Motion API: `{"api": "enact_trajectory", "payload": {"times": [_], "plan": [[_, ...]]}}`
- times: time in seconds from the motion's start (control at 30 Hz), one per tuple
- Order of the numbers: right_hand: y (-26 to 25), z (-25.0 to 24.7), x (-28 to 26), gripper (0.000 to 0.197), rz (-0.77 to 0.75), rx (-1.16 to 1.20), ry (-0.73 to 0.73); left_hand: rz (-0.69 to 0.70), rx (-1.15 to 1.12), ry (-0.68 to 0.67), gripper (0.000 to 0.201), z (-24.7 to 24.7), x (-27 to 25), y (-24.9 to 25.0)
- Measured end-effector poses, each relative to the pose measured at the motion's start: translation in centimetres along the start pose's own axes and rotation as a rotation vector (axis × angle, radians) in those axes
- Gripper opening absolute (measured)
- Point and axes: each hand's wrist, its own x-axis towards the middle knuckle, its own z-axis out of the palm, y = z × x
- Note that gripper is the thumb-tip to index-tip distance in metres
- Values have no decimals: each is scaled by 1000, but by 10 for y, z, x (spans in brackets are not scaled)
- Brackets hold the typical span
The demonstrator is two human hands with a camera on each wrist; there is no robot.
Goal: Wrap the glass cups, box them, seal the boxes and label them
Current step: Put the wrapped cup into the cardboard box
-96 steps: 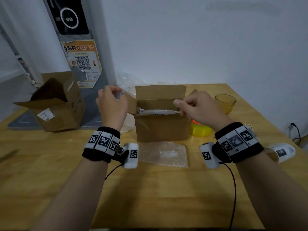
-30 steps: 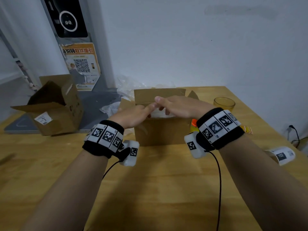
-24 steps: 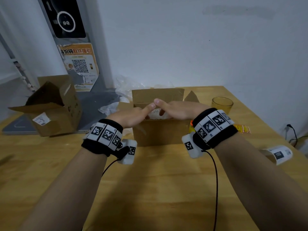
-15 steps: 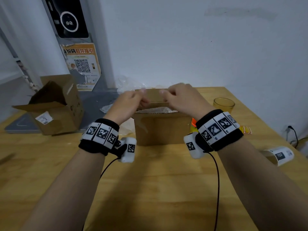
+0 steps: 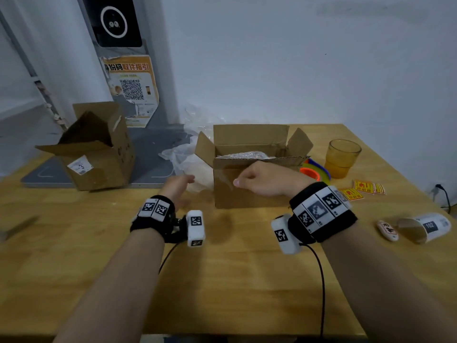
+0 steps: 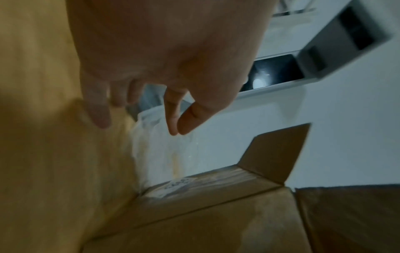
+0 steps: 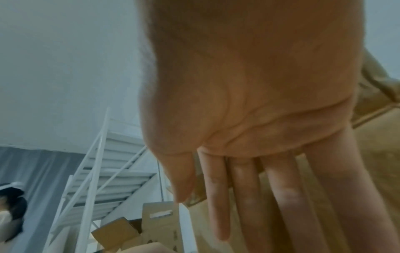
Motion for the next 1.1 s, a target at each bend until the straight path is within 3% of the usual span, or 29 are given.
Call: {"api": "enact_trajectory", "payload": {"times": [0.1, 0.17, 0.3, 0.47, 0.57, 0.67, 0.73, 0.87, 0.97, 1.1], "plan": [[9, 4, 10, 35, 25, 38, 10, -70, -57, -45, 14, 6, 20, -7], [11, 4, 13, 34, 27, 56, 5, -46, -148, 31, 28, 8, 30, -5], [16, 3, 17, 32, 25, 63, -3, 180, -243, 241, 25, 1, 29, 20], [15, 4, 18, 34, 1, 50, -50, 491, -364, 322, 4, -22, -5, 67], [7, -4, 12, 36, -49, 15, -103, 671, -359, 298, 18, -27, -33, 98], [-13, -22, -9, 30, -121, 132, -135, 762, -353, 264, 31, -25, -59, 120], [-26, -36, -24, 23, -196, 229, -31, 824, -320, 241, 37, -24, -76, 134], [-37, -65, -41, 9, -305, 495, 439, 990, -292, 65, 41, -14, -108, 155], [-33, -79, -46, 34, -283, 584, 600, 1032, -270, -121, 47, 4, -123, 160], [-24, -80, -46, 95, -174, 543, 505, 959, -323, -342, 40, 38, -128, 154]]}}
